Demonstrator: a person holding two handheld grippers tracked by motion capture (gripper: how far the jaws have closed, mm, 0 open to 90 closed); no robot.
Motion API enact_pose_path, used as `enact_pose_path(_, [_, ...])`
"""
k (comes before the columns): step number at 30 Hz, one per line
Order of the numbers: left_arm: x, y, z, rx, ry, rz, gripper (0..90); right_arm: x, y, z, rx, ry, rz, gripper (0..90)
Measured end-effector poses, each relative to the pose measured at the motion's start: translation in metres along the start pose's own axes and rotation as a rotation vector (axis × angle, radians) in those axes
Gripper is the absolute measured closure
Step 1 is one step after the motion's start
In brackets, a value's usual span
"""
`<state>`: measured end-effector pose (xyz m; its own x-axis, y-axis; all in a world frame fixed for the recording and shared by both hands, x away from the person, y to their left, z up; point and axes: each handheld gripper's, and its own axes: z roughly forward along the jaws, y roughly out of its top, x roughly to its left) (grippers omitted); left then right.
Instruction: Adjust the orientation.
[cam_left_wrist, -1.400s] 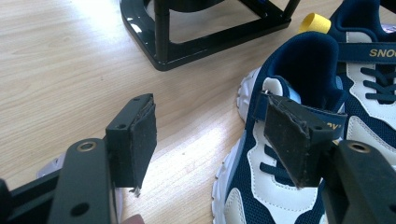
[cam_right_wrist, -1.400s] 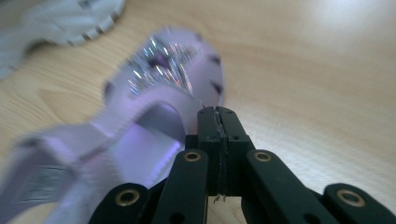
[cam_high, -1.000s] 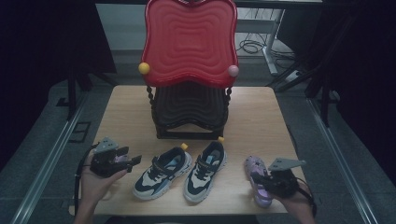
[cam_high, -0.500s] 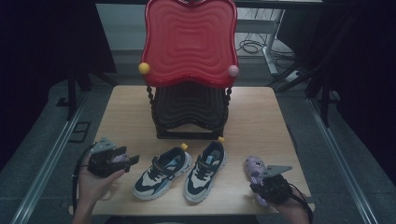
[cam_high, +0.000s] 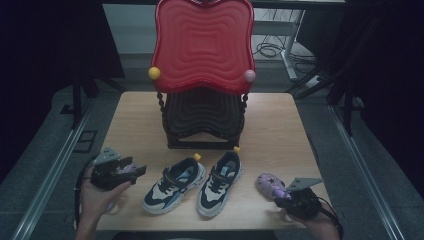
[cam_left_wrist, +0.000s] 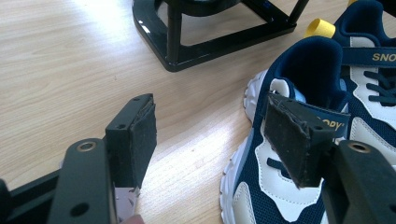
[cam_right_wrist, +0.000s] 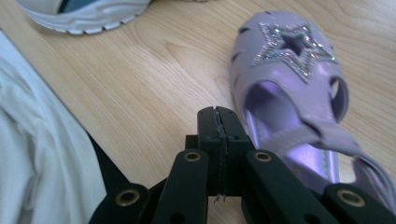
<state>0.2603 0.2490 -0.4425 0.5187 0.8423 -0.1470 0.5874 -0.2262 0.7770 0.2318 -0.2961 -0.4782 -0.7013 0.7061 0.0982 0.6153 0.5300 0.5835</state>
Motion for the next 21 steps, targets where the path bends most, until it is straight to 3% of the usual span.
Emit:
enact_pose_path(4, [0.000, 0.000, -0.002, -0.002, 0.001, 0.000, 34.2, -0.002, 0.001, -0.005, -0.046, 0.028, -0.002, 89.4])
enact_pose_path(7, [0.001, -0.001, -0.005, -0.009, 0.002, 0.000, 34.2, -0.007, 0.001, -0.010, -0.120, 0.060, 0.003, 89.4])
enact_pose_path(19, [0.004, -0.003, -0.006, 0.007, 0.006, -0.002, 34.2, -0.021, 0.003, -0.015, -0.183, 0.044, 0.022, 88.3])
enact_pose_path(21, [0.005, -0.004, -0.008, 0.013, 0.008, 0.000, 34.2, -0.025, 0.003, -0.016, -0.195, 0.047, 0.025, 81.9])
